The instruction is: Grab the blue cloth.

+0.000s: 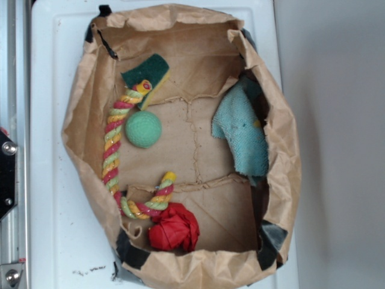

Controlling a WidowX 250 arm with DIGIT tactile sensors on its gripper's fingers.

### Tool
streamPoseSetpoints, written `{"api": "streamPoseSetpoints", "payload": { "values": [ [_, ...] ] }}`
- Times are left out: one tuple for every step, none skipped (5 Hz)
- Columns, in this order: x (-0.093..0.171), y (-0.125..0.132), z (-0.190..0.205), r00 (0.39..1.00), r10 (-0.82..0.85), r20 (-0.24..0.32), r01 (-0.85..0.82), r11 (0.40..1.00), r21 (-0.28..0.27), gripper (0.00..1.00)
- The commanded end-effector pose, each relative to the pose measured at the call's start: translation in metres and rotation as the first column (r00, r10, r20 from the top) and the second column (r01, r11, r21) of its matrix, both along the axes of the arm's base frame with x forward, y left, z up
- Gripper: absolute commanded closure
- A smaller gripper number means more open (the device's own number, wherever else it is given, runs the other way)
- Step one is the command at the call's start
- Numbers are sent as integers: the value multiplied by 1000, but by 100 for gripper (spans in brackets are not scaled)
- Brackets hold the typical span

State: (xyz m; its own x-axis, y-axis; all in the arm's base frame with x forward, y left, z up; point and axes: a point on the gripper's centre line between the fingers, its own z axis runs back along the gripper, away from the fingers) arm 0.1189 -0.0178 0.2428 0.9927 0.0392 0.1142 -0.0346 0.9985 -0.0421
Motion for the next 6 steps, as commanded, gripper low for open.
{"api": "streamPoseSetpoints", "payload": {
  "values": [
    [0,0,0,1000,0,0,0,1000,0,0],
    [0,0,0,1000,0,0,0,1000,0,0],
    [0,0,0,1000,0,0,0,1000,0,0],
    [0,0,0,1000,0,0,0,1000,0,0],
    [42,0,6,985,7,171,3,998,-61,0],
    [80,9,2,977,41,208,-24,996,-83,0]
  ]
}}
